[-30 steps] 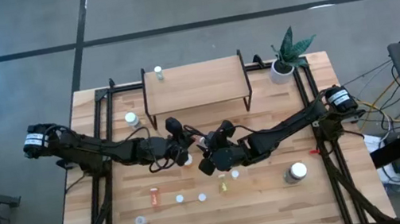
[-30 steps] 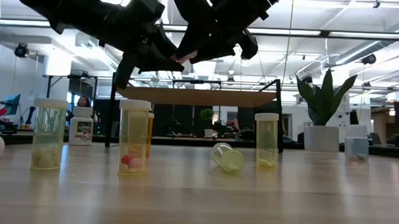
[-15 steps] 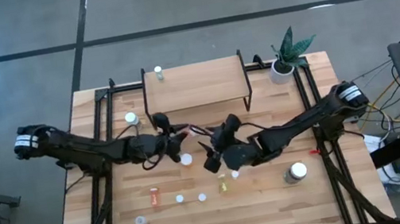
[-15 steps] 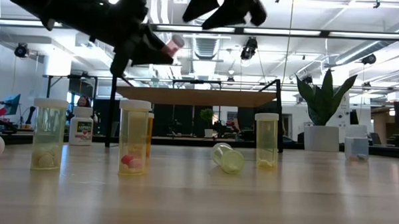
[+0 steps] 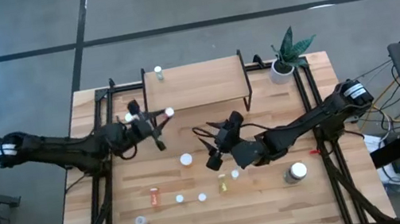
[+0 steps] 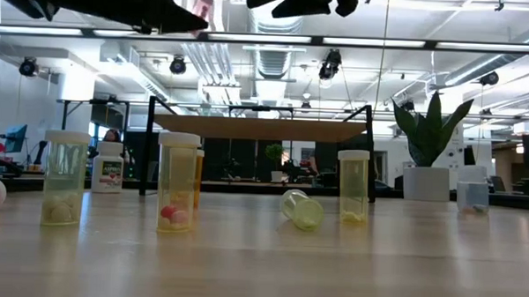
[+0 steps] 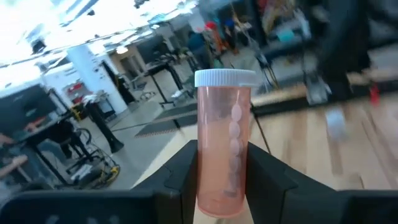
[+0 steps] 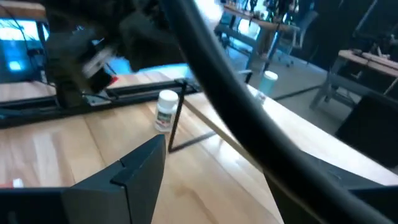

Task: Pick and place medicine bottles onto shelf by color
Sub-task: Put the right pink medicine bottle on the shelf

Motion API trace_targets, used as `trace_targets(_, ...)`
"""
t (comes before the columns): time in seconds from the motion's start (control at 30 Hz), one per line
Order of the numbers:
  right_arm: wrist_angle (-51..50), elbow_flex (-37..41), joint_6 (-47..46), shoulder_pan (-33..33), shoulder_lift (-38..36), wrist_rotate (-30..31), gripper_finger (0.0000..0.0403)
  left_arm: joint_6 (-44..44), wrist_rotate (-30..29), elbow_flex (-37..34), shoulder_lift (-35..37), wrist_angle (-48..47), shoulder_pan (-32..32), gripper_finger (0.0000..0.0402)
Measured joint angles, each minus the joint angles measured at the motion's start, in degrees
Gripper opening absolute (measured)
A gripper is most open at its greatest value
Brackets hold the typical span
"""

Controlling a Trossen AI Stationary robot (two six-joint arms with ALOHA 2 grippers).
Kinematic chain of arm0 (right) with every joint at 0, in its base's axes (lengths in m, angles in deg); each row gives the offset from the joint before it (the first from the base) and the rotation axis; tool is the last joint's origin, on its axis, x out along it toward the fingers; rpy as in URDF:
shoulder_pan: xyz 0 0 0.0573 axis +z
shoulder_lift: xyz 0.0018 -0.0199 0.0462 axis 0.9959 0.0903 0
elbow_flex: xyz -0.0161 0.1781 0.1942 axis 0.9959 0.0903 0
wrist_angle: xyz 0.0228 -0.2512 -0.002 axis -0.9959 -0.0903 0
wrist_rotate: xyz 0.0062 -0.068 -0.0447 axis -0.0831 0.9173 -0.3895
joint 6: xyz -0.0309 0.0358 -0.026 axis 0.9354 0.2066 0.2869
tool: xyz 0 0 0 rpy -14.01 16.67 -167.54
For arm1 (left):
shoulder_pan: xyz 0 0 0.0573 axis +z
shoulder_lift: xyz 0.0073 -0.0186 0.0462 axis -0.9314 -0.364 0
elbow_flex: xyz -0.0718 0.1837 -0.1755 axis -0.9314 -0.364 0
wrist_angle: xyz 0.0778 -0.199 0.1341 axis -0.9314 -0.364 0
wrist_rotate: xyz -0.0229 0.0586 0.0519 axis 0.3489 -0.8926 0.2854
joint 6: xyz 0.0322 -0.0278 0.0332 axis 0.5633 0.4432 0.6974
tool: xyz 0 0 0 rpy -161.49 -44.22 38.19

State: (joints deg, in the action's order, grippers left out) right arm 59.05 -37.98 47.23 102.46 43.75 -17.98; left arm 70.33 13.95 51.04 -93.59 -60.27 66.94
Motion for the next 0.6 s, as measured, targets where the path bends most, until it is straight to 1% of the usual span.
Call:
trace_targets(0.07, 5.66, 2.07, 2.91, 0.0, -0.11, -2.35, 0.0247, -2.02, 1.94, 0.02, 0.93, 0.27, 1.38, 0.0089)
trace_targets(0.2, 17.9, 7.24, 7.44, -0.35, -1.0, -10.48, 0.0247, -6.36, 6.87, 0.02, 1.14, 0.81, 4.3, 0.0089)
trace_targets(0.33, 28.41, 13.22, 9.54, -0.82, -3.38, -16.71, 0.0247, -11.44, 9.82, 0.02, 0.54, 1.87, 6.54, 0.0089)
trace_targets(0.43, 34.02, 17.91, 10.03, -0.81, -6.23, -18.42, 0.0247, -13.34, 10.97, -0.01, -0.32, 3.67, 7.46, 0.0089)
trace_targets(0.6, 37.66, 26.01, 10.95, -1.1, -12.34, -18.52, 0.0247, -13.14, 11.14, -0.04, -3.08, 9.86, 9.23, 0.0089)
